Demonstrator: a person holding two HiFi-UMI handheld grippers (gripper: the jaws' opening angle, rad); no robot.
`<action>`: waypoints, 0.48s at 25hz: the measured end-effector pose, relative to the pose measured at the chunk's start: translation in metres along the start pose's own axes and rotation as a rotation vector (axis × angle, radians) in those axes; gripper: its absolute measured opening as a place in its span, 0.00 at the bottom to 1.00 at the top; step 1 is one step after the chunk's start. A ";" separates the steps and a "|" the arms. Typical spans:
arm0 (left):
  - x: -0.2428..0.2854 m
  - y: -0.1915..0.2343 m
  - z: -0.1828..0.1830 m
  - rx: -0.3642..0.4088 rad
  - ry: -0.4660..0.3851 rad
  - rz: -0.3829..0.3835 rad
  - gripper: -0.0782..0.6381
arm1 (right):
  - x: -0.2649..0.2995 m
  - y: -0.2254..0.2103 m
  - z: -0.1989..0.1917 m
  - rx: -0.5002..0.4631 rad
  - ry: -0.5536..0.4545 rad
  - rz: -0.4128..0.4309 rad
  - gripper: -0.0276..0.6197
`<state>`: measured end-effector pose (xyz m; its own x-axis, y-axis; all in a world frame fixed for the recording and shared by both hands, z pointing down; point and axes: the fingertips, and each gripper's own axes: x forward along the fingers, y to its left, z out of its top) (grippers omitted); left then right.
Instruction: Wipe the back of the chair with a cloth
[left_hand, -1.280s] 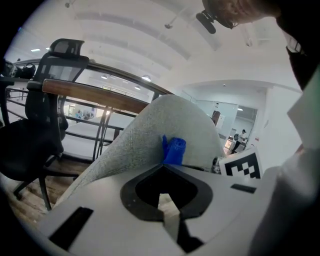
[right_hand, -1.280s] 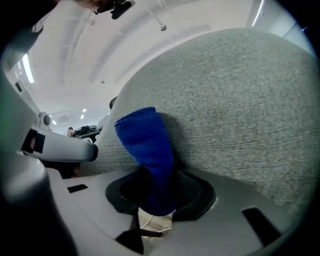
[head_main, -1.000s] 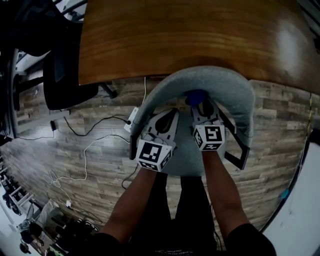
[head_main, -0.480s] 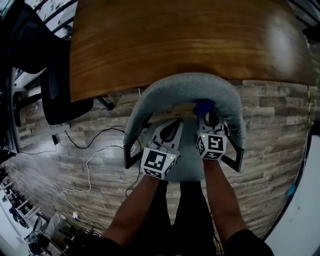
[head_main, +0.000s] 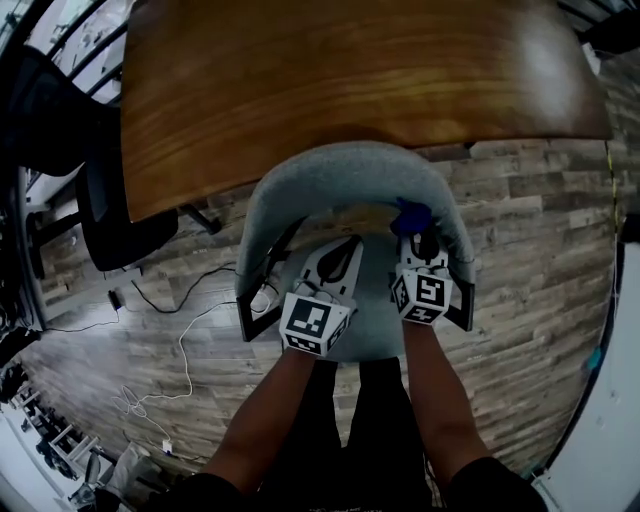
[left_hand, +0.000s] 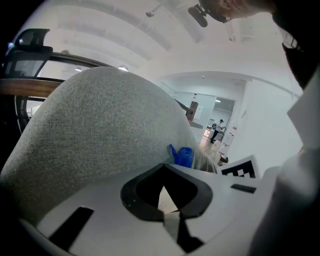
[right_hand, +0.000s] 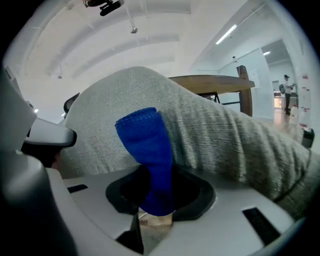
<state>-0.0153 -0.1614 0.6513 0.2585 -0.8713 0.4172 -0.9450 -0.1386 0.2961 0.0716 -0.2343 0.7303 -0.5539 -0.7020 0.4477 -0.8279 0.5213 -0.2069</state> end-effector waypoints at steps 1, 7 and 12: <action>0.001 -0.002 -0.001 0.004 0.005 -0.003 0.11 | -0.002 -0.003 -0.002 0.012 0.000 -0.010 0.23; 0.002 -0.019 -0.006 0.003 0.017 -0.032 0.11 | -0.028 -0.033 -0.013 0.065 0.001 -0.106 0.23; -0.002 -0.026 -0.005 0.020 0.025 -0.049 0.11 | -0.047 -0.047 -0.022 0.139 0.000 -0.198 0.23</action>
<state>0.0101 -0.1535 0.6468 0.3095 -0.8513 0.4237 -0.9348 -0.1907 0.2996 0.1389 -0.2147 0.7384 -0.3800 -0.7837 0.4913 -0.9243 0.3022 -0.2330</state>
